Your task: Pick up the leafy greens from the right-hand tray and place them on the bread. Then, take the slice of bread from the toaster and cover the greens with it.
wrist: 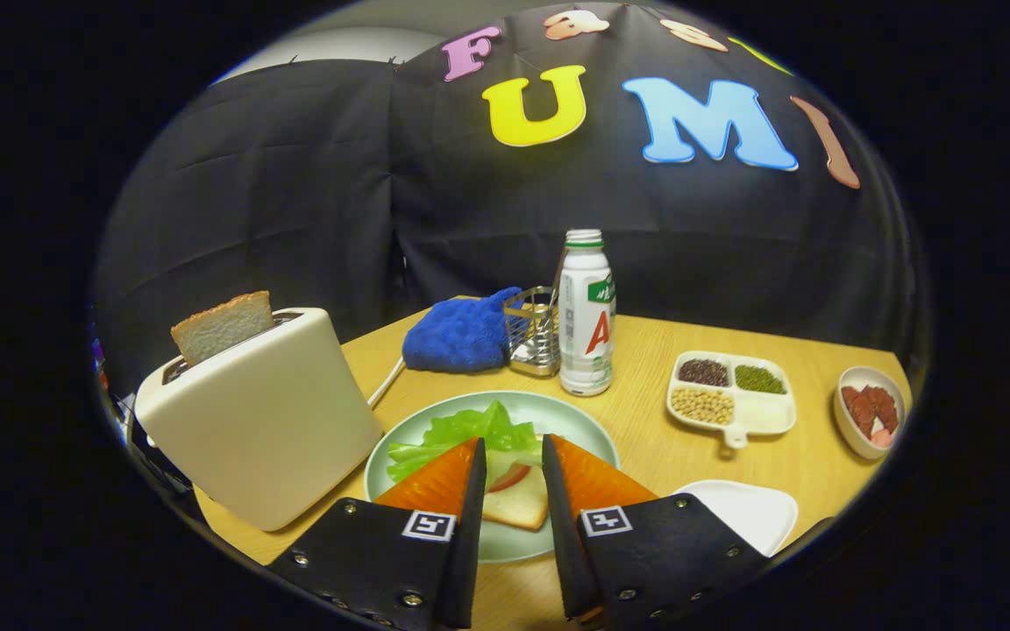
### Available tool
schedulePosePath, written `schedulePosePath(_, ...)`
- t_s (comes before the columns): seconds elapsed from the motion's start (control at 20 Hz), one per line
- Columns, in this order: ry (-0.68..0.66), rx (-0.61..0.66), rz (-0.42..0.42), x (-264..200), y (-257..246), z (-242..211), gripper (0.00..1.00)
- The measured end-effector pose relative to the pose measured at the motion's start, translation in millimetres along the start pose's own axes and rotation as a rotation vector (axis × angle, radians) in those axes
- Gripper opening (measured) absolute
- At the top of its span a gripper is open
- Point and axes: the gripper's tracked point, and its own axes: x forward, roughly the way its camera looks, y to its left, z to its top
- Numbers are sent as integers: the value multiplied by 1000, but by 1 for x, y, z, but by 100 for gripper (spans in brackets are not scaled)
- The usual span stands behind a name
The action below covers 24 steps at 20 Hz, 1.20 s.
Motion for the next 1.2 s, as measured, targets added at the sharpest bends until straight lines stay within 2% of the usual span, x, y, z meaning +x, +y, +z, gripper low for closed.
schedulePosePath(0.15,-63,-62,-23,-21,2,17,44)
schedulePosePath(0.2,-82,-73,-17,-27,7,19,55)
schedulePosePath(0.25,-108,-84,-6,-36,13,25,58)
schedulePosePath(0.4,-193,-122,-8,-64,31,42,58)
schedulePosePath(0.6,-257,-28,41,-93,66,52,58)
schedulePosePath(0.9,-323,-20,-4,-113,105,57,58)
schedulePosePath(1.05,-334,15,24,-116,132,54,58)
schedulePosePath(1.2,-347,22,91,-115,166,61,58)
